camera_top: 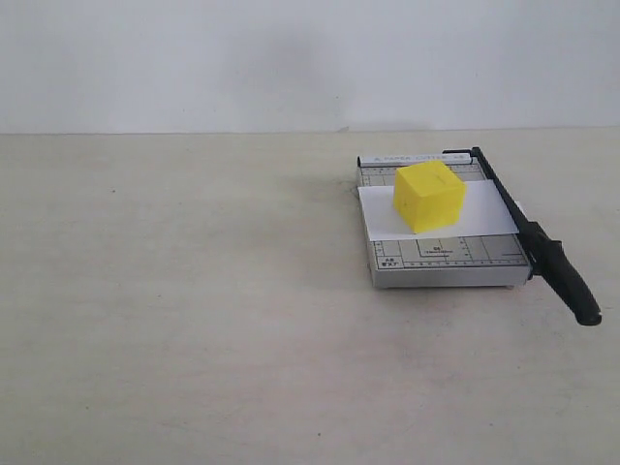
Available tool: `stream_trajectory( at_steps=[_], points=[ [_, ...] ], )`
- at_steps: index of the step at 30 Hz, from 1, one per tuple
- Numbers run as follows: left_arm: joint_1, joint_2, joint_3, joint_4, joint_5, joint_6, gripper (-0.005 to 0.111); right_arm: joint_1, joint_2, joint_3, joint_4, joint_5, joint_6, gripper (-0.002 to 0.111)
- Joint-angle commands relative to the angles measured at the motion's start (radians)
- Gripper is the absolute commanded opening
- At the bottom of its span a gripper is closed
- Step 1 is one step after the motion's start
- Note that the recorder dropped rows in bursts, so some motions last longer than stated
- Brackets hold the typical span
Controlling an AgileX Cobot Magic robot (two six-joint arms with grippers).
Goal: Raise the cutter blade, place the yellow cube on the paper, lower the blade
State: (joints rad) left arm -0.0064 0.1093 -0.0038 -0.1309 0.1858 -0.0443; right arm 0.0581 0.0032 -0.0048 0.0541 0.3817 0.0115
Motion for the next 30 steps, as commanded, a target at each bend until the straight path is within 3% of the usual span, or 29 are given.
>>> stream_trajectory(
  at_steps=[1,4,6,9,30],
  points=[
    [-0.003,-0.003,0.004,-0.003,-0.005,-0.009,0.004,-0.008,-0.003,0.005,0.001,-0.011,0.000,0.000],
    [-0.003,-0.003,0.004,0.042,0.010,-0.002,0.004,-0.008,-0.003,0.005,0.001,-0.011,0.000,0.000],
    [-0.001,-0.047,0.004,0.131,0.101,-0.002,0.004,-0.008,-0.003,0.005,0.001,-0.011,0.000,0.000],
    [0.009,-0.109,0.004,0.110,0.177,0.001,0.004,-0.008,-0.003,0.005,0.001,-0.011,0.000,0.000],
    [0.009,-0.109,0.004,0.095,0.178,-0.018,0.004,-0.008,-0.003,0.005,0.001,-0.012,0.009,0.000]
  ],
)
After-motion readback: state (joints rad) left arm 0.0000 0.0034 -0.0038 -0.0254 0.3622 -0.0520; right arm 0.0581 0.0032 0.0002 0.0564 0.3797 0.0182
